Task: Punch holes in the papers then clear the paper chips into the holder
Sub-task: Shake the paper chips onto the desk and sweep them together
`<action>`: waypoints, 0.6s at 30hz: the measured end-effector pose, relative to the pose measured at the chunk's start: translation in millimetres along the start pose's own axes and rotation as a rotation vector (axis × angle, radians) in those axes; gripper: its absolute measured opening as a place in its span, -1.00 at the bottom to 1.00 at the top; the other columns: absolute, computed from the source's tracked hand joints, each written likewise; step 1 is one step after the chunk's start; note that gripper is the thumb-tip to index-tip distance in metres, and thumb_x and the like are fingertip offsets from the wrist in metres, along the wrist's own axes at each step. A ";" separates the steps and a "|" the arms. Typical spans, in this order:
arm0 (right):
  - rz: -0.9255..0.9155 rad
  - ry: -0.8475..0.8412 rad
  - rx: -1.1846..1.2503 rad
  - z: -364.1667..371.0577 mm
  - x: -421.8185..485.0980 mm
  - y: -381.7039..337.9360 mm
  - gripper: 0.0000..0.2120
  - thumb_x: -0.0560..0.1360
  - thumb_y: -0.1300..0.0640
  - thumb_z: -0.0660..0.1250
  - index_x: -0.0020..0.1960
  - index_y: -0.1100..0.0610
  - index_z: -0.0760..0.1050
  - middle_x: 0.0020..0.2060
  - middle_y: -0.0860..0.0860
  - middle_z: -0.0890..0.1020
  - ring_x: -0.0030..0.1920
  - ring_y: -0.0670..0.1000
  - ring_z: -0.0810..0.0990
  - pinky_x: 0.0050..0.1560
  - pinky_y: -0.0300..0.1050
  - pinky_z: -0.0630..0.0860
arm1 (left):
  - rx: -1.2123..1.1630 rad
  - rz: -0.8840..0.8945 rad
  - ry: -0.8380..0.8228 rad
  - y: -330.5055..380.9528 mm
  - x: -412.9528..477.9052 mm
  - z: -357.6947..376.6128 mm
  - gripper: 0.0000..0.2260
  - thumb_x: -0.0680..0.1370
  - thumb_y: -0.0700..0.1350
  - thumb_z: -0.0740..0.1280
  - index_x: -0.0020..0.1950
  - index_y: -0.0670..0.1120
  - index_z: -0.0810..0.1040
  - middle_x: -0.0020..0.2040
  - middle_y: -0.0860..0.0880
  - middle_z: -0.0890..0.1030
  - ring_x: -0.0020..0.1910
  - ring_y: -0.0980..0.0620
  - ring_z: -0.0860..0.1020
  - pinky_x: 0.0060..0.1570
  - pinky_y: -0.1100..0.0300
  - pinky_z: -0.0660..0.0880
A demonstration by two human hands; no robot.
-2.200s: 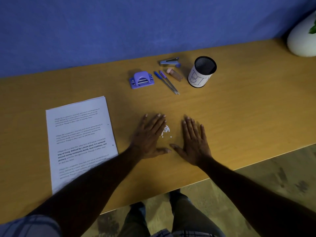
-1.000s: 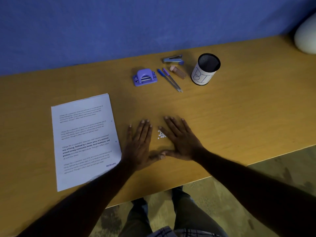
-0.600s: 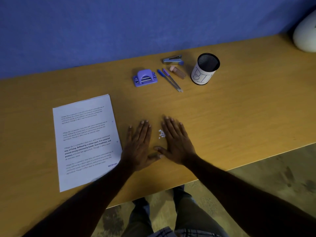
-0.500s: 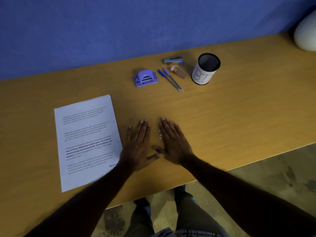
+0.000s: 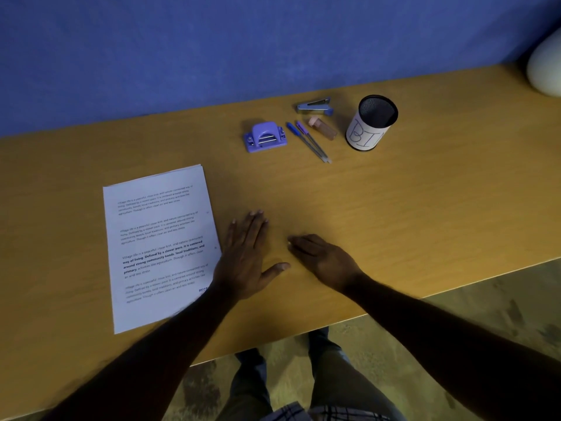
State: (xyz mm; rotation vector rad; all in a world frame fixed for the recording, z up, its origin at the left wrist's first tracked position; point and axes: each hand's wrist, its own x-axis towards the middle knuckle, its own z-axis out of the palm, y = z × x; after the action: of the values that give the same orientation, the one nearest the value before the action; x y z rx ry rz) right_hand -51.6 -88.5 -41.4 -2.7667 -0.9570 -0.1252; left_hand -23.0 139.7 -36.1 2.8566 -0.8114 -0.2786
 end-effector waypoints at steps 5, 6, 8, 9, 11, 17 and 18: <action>-0.070 0.033 -0.019 -7.8 12.8 5.1 -0.68 0.34 0.28 0.54 0.08 0.27 0.64 0.03 0.16 0.68 -0.07 0.15 0.66 -0.26 -0.07 0.64 | 0.018 0.009 -0.020 0.9 2.7 -4.3 -0.09 0.51 0.47 -0.13 0.56 -0.22 0.18 0.60 -0.18 0.14 0.60 -0.12 0.05 0.53 -0.19 0.06; -0.078 0.033 -0.019 -8.9 15.3 5.2 -0.70 0.35 0.28 0.53 0.07 0.28 0.64 0.01 0.16 0.68 -0.09 0.14 0.66 -0.28 -0.08 0.64 | 0.023 0.008 -0.027 0.7 3.3 -4.7 -0.09 0.50 0.47 -0.14 0.56 -0.21 0.17 0.60 -0.18 0.14 0.60 -0.12 0.05 0.53 -0.19 0.06; -0.086 0.031 -0.029 -9.6 18.6 5.3 -0.75 0.38 0.27 0.51 0.05 0.28 0.64 -0.02 0.17 0.67 -0.11 0.14 0.65 -0.27 -0.08 0.63 | 0.030 0.008 -0.032 0.8 4.2 -5.9 -0.09 0.50 0.47 -0.16 0.57 -0.21 0.16 0.60 -0.17 0.15 0.60 -0.11 0.06 0.53 -0.18 0.07; -0.085 0.031 -0.036 -9.5 20.2 5.3 -0.78 0.40 0.26 0.49 0.03 0.27 0.65 -0.03 0.17 0.67 -0.11 0.14 0.65 -0.26 -0.08 0.63 | 0.030 0.011 -0.031 1.4 4.8 -6.3 -0.09 0.51 0.47 -0.15 0.57 -0.21 0.17 0.59 -0.17 0.16 0.60 -0.11 0.07 0.53 -0.18 0.07; -0.063 0.008 -0.048 -8.8 25.0 5.3 -0.83 0.43 0.24 0.46 0.01 0.26 0.65 -0.05 0.17 0.66 -0.11 0.14 0.63 -0.21 -0.06 0.63 | 0.027 0.016 -0.019 2.8 6.5 -7.2 -0.10 0.51 0.47 -0.15 0.55 -0.22 0.20 0.58 -0.18 0.20 0.59 -0.13 0.11 0.52 -0.17 0.10; 0.213 -0.045 0.158 -17.3 41.6 13.6 -0.83 0.46 0.30 0.37 0.03 0.25 0.64 0.01 0.18 0.66 0.06 0.18 0.60 0.10 -0.03 0.53 | 0.028 0.024 -0.006 7.9 16.3 -12.2 -0.10 0.51 0.46 -0.12 0.53 -0.23 0.25 0.55 -0.21 0.26 0.56 -0.16 0.19 0.50 -0.17 0.16; 0.253 -0.026 0.218 -19.1 42.1 17.4 -0.81 0.43 0.34 0.38 0.03 0.26 0.65 0.01 0.17 0.68 0.06 0.16 0.61 0.12 -0.06 0.50 | 0.031 0.022 -0.009 8.7 17.7 -12.5 -0.10 0.51 0.46 -0.12 0.53 -0.23 0.25 0.55 -0.21 0.26 0.56 -0.16 0.19 0.50 -0.17 0.15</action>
State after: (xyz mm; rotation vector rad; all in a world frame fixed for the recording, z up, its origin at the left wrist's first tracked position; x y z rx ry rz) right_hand -8.0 -80.8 -19.6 -2.6618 -0.5796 0.0515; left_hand -9.9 124.1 -24.5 2.8748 -0.8563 -0.2785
